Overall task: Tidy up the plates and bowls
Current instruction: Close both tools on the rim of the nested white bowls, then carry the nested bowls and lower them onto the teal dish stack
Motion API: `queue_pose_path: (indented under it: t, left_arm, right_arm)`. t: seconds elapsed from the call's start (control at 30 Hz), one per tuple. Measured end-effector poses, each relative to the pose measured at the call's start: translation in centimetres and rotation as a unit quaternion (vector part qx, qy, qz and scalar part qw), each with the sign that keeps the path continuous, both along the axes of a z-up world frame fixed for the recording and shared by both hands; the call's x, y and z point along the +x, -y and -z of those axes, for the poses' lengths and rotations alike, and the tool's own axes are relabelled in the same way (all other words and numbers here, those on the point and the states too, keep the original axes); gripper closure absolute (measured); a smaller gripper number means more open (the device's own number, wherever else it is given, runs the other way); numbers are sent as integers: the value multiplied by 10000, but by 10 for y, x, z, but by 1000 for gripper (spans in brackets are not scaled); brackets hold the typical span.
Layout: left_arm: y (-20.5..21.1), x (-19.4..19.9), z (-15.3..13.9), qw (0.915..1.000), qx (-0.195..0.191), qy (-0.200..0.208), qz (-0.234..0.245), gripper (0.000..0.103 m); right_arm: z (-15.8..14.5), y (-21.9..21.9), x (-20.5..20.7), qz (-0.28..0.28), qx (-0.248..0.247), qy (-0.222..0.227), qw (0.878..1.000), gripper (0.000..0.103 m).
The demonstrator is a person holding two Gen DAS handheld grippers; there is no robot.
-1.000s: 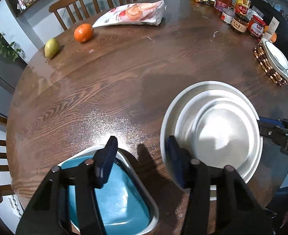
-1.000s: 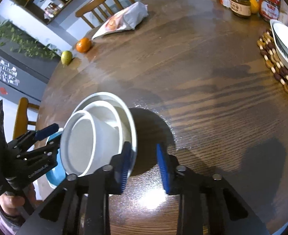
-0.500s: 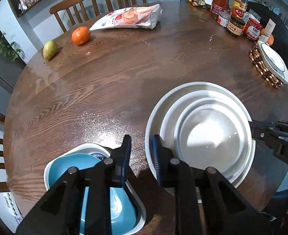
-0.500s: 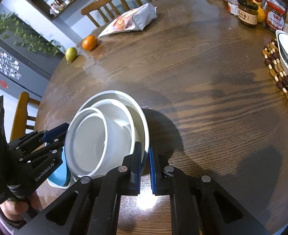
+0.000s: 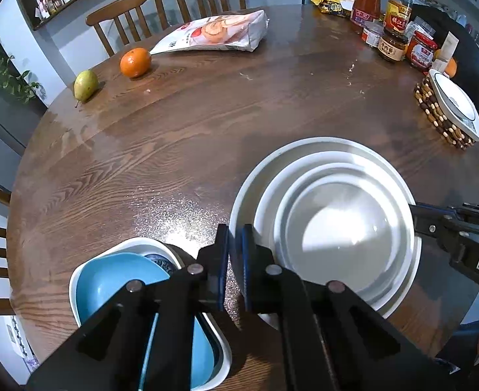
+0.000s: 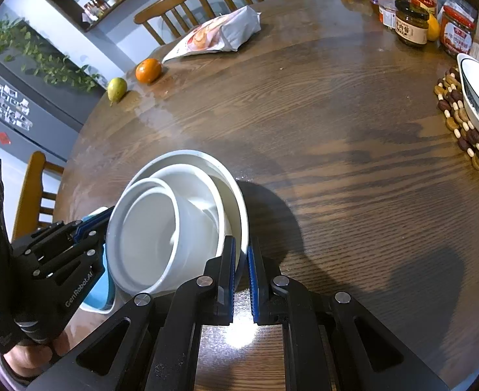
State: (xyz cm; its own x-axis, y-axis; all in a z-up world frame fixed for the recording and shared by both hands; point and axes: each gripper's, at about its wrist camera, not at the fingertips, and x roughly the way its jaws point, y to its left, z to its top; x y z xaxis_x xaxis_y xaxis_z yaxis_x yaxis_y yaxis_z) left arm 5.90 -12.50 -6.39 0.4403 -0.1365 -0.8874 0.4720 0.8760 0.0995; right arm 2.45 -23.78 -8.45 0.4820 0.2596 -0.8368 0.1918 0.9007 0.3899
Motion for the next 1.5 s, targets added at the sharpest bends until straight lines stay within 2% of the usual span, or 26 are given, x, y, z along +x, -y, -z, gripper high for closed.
queue_pose_path:
  t: [0.7,1.5]
  left_arm:
    - [-3,-6,-5,9997,-94,141,-193,100]
    - [-15,-12,-36,9979,-213,546,-278,100]
  right_arm:
    - [-5,-1,0,35,-55,80,9999,92]
    - [-41,-15,-11,-8,-303,510,9982,92]
